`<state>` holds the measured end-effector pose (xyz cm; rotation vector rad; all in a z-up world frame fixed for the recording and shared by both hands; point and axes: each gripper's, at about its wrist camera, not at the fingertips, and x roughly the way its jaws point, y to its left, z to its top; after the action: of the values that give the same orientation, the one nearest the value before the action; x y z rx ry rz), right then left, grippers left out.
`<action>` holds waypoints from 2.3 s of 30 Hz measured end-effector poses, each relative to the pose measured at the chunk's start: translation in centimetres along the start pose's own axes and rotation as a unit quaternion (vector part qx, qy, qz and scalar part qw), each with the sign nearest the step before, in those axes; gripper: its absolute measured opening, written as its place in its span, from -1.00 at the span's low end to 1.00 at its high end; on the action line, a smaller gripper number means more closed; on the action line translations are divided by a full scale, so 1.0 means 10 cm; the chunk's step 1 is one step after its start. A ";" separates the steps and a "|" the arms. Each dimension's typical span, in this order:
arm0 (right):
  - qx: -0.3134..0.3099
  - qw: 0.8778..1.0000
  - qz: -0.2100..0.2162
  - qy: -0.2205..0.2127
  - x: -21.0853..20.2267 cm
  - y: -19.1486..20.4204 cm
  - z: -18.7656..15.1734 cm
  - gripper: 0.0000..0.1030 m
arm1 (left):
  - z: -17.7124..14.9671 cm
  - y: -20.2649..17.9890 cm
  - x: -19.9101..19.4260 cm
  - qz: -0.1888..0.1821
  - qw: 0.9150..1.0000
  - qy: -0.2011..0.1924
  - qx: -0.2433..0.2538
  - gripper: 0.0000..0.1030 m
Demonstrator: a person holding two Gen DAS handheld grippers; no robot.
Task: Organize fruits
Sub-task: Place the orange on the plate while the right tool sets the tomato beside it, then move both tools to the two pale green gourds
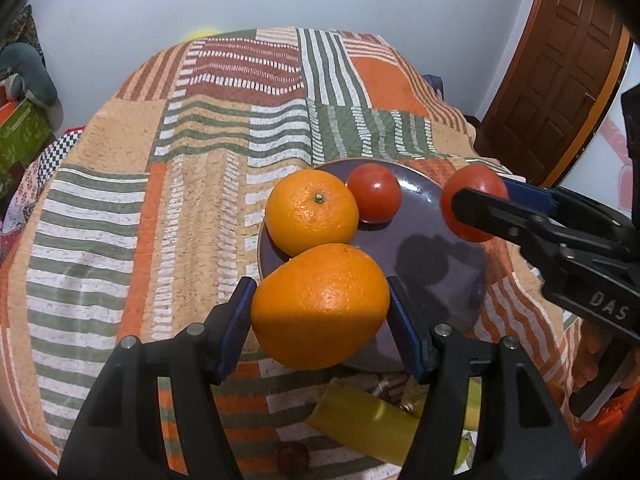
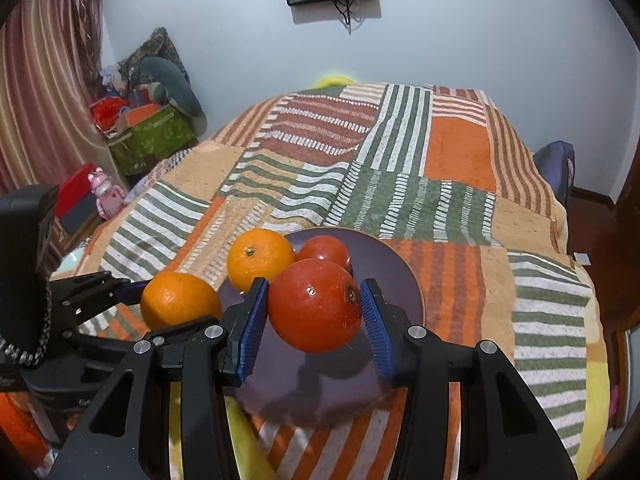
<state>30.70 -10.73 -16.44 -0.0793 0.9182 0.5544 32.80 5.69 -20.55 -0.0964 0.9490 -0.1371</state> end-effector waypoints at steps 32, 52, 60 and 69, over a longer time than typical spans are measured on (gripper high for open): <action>-0.009 0.996 0.005 0.089 0.40 0.03 -0.01 -0.14 | 0.01 -0.09 0.10 0.007 1.000 0.012 0.005 0.38; -0.046 0.998 -0.039 -0.002 -0.74 0.22 -0.03 0.20 | -0.28 -0.24 -0.87 0.018 0.999 -0.045 0.016 0.76; -0.042 0.998 -0.037 0.024 -0.80 0.22 -0.46 0.20 | -0.71 -0.30 -0.75 0.005 1.000 0.010 0.007 0.79; -0.034 0.996 -0.020 0.085 -0.61 0.22 -0.97 0.20 | -1.10 -0.50 -0.45 -0.010 0.998 0.062 0.016 0.79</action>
<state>19.60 -14.27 -17.29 -0.2090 1.0605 0.5472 20.86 1.21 -22.57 -0.0679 1.0701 -0.1797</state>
